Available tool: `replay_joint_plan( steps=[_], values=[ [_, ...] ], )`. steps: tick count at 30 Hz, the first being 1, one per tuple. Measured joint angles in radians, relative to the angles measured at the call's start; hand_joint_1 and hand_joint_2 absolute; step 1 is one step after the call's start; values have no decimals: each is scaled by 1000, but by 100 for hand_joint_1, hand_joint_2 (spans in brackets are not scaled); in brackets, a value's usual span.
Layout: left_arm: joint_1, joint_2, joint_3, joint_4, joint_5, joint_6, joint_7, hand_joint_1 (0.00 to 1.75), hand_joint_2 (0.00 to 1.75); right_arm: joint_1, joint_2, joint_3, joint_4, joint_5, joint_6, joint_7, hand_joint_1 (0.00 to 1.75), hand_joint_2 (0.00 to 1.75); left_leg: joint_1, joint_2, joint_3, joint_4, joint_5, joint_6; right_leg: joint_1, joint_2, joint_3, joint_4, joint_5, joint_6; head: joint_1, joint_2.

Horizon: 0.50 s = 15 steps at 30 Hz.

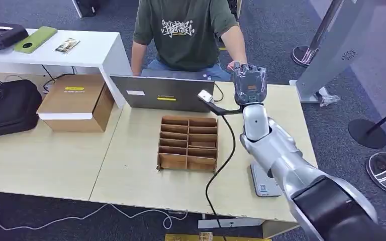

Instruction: Pass the card to the sensor for recognition and then transmit it.

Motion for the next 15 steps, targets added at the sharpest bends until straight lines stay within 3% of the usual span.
replay_joint_plan(
  steps=[8,9,10,15],
  values=[
    [0,0,0,0,7,5,1,0,0,-3,13,-3,20,0,0,1,175,175,0,0,-1,0,0,0,0,0,-1,0,0,0,0,0],
    [1,0,0,0,8,5,1,0,0,-3,13,-4,21,-1,0,1,82,175,0,0,-1,0,0,0,0,0,-1,0,0,0,0,0],
    [1,0,0,0,9,6,1,0,0,-3,14,-8,22,-4,0,0,0,175,0,0,-1,0,0,0,0,0,-1,0,0,0,0,0],
    [1,0,0,0,14,9,0,0,0,-3,22,-32,22,-1,0,-9,0,175,0,0,-1,0,0,0,0,1,-1,0,0,0,0,0]
  ],
)
